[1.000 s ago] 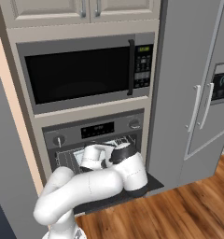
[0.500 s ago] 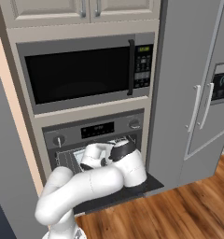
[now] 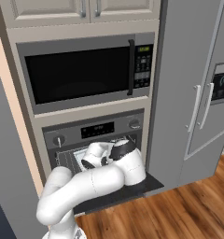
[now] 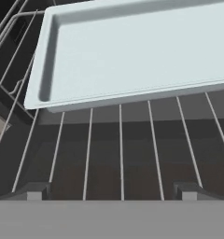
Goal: Take the baked cake out of the oven and place it on the plate for cooling. Then close the oven door.
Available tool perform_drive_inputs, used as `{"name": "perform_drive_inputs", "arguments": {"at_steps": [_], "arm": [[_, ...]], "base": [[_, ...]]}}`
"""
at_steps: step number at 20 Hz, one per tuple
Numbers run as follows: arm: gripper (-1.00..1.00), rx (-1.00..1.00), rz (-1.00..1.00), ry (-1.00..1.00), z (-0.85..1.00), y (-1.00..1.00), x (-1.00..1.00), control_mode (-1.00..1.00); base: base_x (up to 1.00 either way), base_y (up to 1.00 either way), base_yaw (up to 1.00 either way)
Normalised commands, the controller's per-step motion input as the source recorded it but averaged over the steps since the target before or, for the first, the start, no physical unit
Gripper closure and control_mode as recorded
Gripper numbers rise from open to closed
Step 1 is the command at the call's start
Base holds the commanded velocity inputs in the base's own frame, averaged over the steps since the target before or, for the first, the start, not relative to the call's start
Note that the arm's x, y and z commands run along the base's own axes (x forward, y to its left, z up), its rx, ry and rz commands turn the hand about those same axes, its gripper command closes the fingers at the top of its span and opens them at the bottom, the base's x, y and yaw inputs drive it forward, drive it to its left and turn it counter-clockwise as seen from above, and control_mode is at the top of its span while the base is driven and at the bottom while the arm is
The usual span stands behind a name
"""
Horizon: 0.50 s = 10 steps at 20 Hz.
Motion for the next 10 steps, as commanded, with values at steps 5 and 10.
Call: {"name": "perform_drive_inputs", "arguments": {"at_steps": [5, 10], "arm": [[-1.0, 0.0, 0.0, 0.03, -0.13, 0.0, 0.0, -1.0], [-1.0, 0.0, 0.0, 0.03, -0.07, 0.0, 0.0, -1.0]], "base": [[0.0, 0.0, 0.0], [0.0, 0.0, 0.0]]}}
